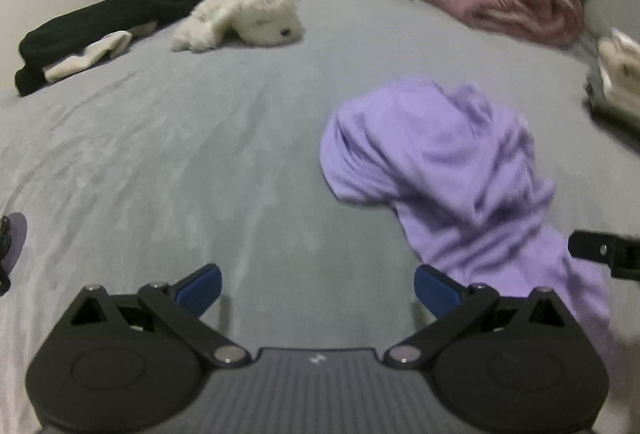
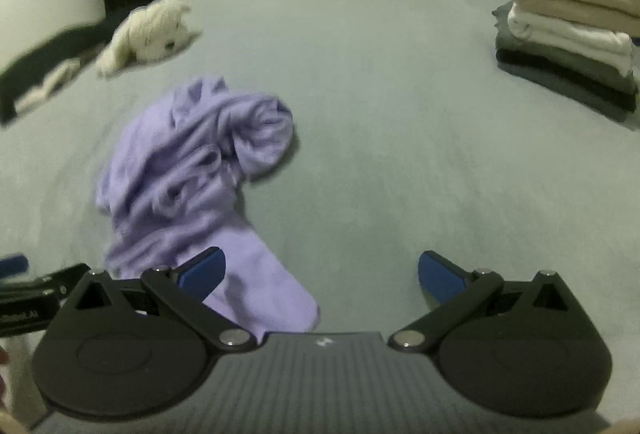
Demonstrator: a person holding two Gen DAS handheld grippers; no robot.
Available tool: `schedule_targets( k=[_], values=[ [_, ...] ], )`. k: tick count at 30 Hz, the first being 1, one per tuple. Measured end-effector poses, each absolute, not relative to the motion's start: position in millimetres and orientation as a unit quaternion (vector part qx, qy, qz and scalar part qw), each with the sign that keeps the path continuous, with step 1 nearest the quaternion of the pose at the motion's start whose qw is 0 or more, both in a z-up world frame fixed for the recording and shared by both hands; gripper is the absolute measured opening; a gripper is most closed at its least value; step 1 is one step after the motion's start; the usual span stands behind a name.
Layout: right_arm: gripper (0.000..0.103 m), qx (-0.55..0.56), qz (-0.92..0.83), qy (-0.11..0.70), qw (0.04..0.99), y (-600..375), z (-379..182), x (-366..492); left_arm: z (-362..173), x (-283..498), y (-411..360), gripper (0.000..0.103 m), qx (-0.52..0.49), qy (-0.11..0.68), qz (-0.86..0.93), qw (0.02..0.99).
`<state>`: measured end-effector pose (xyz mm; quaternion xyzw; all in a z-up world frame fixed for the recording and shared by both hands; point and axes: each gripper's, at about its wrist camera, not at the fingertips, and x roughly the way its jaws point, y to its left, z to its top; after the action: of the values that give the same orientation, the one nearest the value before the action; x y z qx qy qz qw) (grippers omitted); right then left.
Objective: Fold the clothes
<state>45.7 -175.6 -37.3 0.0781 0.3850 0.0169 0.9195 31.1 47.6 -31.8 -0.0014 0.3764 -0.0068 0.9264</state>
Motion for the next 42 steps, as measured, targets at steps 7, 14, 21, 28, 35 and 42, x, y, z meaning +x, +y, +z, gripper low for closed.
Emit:
schedule_targets(
  k=[7, 14, 21, 28, 35, 42],
  values=[
    [0.103, 0.085, 0.057, 0.386, 0.917, -153.9, -32.8, 67.8, -33.2, 61.0, 44.3, 0.103, 0.021, 0.397, -0.02, 0.917],
    [0.09, 0.09, 0.089, 0.375, 0.918, -138.4, -33.9, 77.5, -28.2, 70.7, 47.9, 0.103, 0.018, 0.389, -0.027, 0.921],
    [0.047, 0.107, 0.117, 0.373, 0.914, -140.4, -36.1, 81.1, -27.2, 83.6, 56.8, 0.102, -0.029, 0.398, -0.018, 0.917],
    [0.017, 0.129, 0.143, 0.378, 0.906, -142.8, -32.6, 78.1, -24.6, 81.2, 54.5, 0.102, -0.043, 0.393, -0.017, 0.919],
    [0.013, 0.138, 0.17, 0.384, 0.897, -142.4, -23.5, 64.4, -18.9, 73.5, 48.5, 0.102, -0.036, 0.383, -0.02, 0.923],
    [0.012, 0.148, 0.19, 0.397, 0.886, -145.8, -15.4, 47.6, -17.2, 68.3, 44.3, 0.102, -0.023, 0.381, -0.017, 0.924]
  ],
)
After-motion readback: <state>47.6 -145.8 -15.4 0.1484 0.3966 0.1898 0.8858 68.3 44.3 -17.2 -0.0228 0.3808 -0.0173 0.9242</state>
